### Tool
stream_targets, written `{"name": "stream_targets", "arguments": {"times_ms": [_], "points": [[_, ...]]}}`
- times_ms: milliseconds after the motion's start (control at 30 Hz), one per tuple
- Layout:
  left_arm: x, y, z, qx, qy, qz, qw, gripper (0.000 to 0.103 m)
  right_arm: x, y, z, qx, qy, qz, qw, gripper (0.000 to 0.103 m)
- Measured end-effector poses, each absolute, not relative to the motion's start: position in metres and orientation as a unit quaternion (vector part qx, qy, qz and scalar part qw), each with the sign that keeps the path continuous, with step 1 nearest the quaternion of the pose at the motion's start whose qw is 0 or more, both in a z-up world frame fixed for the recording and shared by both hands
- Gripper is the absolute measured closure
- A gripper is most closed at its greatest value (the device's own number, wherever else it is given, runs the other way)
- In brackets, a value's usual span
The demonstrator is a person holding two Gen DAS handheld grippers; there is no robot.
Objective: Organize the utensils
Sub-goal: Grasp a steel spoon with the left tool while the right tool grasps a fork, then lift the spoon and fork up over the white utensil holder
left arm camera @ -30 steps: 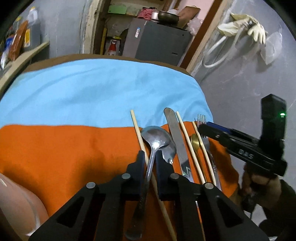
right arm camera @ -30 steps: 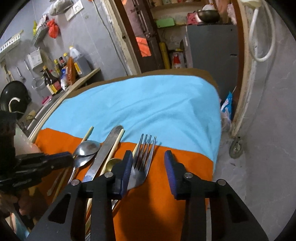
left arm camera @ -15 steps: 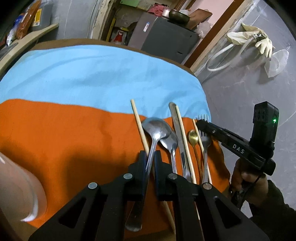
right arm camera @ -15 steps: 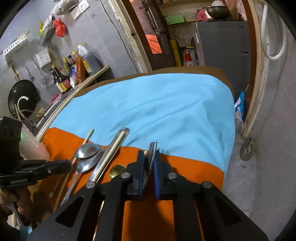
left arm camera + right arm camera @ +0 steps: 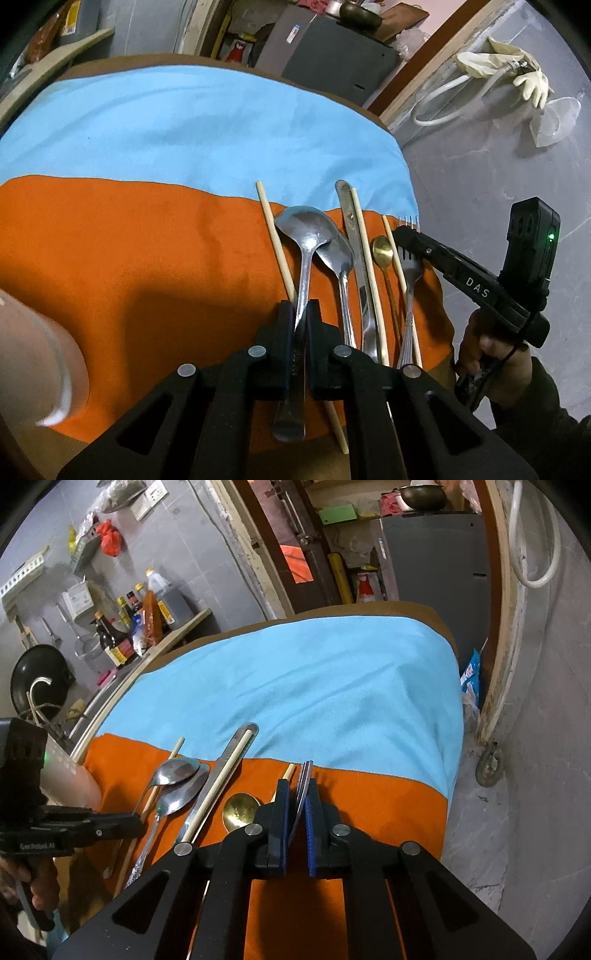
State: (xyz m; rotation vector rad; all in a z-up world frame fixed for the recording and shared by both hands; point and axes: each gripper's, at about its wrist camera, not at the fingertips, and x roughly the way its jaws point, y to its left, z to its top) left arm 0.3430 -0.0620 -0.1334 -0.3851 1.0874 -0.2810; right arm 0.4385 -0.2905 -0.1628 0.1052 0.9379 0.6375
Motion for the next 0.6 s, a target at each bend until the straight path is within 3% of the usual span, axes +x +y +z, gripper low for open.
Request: {"name": "stream_targets", "arguments": {"times_ms": [333,600], "points": [[0.299,-0.071,-0.111,-0.192,0.411,-0.166,0.875,0.100,0.396,-0.306,-0.135,0.077,0.381,0.274,0.880,0.101],[0.291,-0.067,-0.114,-0.218,0.429,-0.154,0.863,0.100,0.364,-0.298,-0.121,0.070,0.365,0.267,0.889,0.101]]}}
